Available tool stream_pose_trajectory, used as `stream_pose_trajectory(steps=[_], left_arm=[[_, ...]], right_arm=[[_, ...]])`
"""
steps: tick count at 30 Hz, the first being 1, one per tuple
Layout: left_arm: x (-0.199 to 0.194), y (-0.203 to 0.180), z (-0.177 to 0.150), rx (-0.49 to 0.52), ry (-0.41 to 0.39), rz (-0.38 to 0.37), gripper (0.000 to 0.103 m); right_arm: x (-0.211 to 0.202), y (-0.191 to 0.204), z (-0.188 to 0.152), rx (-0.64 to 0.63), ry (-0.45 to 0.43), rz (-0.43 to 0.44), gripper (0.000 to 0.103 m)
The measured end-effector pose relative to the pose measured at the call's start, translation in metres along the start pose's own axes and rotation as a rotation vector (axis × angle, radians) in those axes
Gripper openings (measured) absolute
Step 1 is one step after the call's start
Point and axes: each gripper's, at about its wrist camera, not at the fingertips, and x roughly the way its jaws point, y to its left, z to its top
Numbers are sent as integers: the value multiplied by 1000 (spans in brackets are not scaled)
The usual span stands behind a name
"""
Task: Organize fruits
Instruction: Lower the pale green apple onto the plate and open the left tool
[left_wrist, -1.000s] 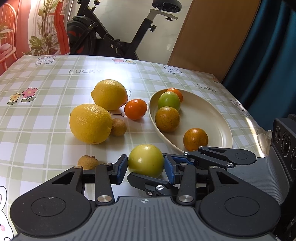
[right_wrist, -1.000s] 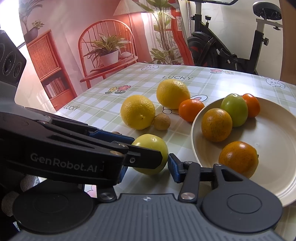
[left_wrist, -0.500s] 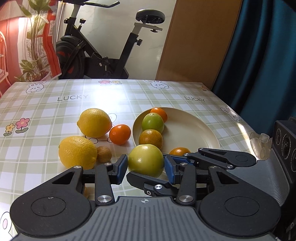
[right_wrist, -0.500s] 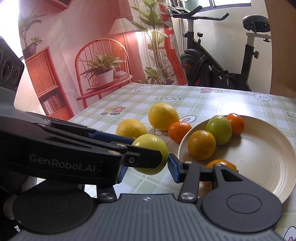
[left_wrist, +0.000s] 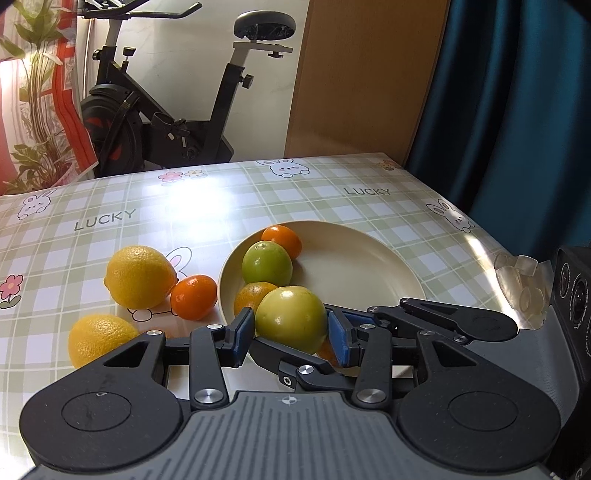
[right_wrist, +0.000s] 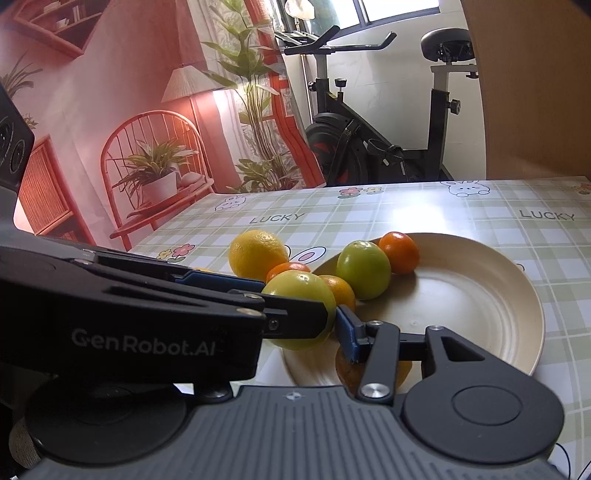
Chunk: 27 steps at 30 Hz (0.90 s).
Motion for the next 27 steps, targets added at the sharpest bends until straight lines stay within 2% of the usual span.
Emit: stream_pose_trajectory(steps=[10, 27], left_arm=[[12, -4, 3, 1, 15, -3, 48], [14, 5, 0, -53, 39, -17, 51]], right_arm=[[2, 4, -2, -75, -15, -89, 49], [7, 7, -3, -105, -4, -95, 50]])
